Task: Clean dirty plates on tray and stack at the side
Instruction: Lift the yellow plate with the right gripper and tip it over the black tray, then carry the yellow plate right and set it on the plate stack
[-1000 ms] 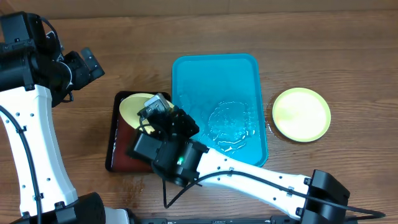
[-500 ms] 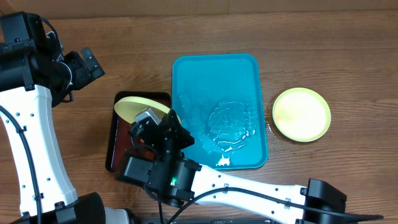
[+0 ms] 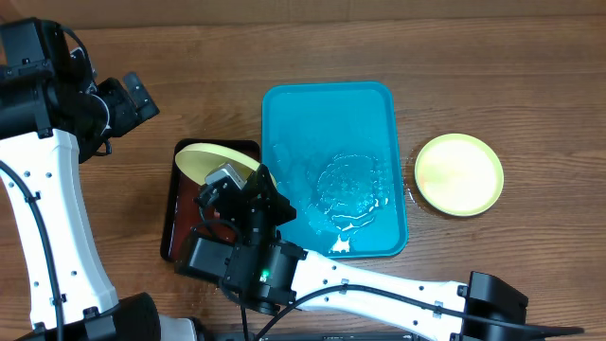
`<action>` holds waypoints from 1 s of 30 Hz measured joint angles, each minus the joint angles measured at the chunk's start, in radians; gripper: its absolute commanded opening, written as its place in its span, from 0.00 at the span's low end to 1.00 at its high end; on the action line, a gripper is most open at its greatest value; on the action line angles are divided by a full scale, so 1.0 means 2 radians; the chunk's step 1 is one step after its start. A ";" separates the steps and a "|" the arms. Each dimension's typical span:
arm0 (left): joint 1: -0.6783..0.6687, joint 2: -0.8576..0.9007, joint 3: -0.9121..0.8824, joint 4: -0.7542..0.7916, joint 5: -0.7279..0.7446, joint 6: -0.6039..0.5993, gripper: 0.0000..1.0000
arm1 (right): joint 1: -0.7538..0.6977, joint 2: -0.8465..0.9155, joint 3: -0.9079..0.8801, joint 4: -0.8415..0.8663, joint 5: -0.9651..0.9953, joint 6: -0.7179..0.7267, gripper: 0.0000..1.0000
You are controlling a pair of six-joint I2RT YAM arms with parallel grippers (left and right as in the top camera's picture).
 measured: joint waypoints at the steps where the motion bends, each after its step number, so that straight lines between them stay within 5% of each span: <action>1: 0.000 0.000 0.000 0.000 0.000 0.000 1.00 | 0.000 0.000 0.000 0.000 0.000 0.000 0.04; 20: 0.000 0.000 0.000 0.000 0.000 0.000 1.00 | -0.021 0.000 0.000 -0.002 -0.033 0.026 0.04; 25: 0.000 0.000 0.000 0.000 0.000 0.000 1.00 | -0.129 0.000 0.000 -0.011 -0.225 0.071 0.04; 30: 0.000 0.000 0.000 0.000 0.000 0.000 1.00 | -0.295 0.000 0.006 -0.019 -0.538 0.080 0.04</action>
